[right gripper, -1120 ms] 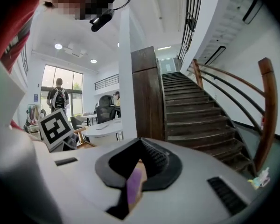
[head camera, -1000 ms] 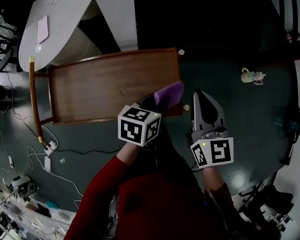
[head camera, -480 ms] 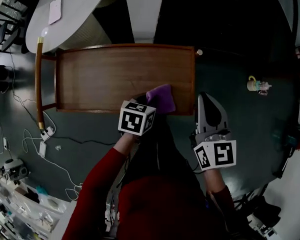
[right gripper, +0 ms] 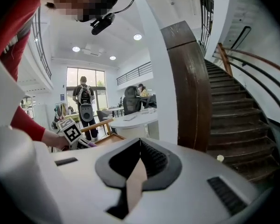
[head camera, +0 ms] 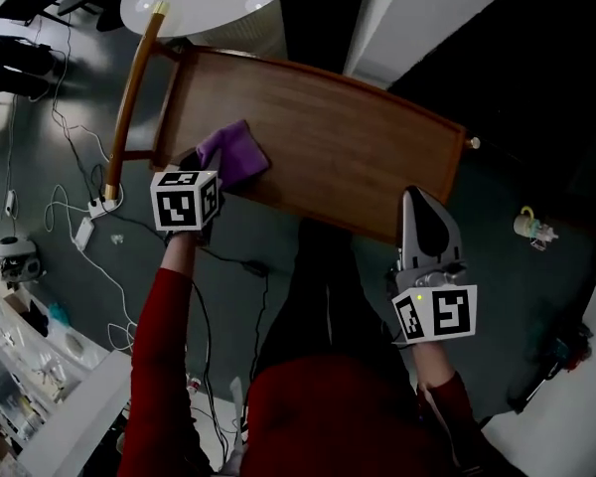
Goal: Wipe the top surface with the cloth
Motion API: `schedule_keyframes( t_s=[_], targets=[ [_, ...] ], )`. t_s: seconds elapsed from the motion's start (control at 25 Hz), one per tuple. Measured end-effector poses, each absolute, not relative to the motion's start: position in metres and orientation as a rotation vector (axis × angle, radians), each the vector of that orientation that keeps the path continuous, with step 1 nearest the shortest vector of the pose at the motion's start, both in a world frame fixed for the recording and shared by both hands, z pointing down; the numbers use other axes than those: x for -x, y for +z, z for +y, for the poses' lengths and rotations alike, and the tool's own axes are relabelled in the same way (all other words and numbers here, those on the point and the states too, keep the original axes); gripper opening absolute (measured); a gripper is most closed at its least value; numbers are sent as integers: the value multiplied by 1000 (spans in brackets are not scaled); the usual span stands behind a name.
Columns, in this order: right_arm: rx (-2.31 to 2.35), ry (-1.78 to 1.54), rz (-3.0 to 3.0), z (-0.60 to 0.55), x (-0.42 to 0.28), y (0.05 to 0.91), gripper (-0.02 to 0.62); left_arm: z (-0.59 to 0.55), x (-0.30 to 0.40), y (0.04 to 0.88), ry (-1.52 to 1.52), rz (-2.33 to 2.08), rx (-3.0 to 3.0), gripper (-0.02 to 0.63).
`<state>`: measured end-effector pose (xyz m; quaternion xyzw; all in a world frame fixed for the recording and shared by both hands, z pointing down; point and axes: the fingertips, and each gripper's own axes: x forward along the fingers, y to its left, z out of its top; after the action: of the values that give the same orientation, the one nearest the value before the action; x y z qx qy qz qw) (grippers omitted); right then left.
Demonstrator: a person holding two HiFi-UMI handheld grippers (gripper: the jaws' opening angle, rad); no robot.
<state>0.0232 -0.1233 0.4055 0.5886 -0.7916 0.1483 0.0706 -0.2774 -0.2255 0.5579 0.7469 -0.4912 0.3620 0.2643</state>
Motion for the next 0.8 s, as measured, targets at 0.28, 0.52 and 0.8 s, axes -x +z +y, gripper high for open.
schedule_keyframes(
  t_s=[0.28,0.52,0.8],
  targets=[
    [-1711,484,-2403,-123,-10,419,12,-237,350,556,1006,-1556,-1896,63],
    [-1689,479,-2410,-130,-1,425,12,-250,375,559,1056,-1661,-1848,63],
    [-1727,450,-2409,-133,-7,415,12,-255,402,539,1058,-1834,-1798,63]
  ],
)
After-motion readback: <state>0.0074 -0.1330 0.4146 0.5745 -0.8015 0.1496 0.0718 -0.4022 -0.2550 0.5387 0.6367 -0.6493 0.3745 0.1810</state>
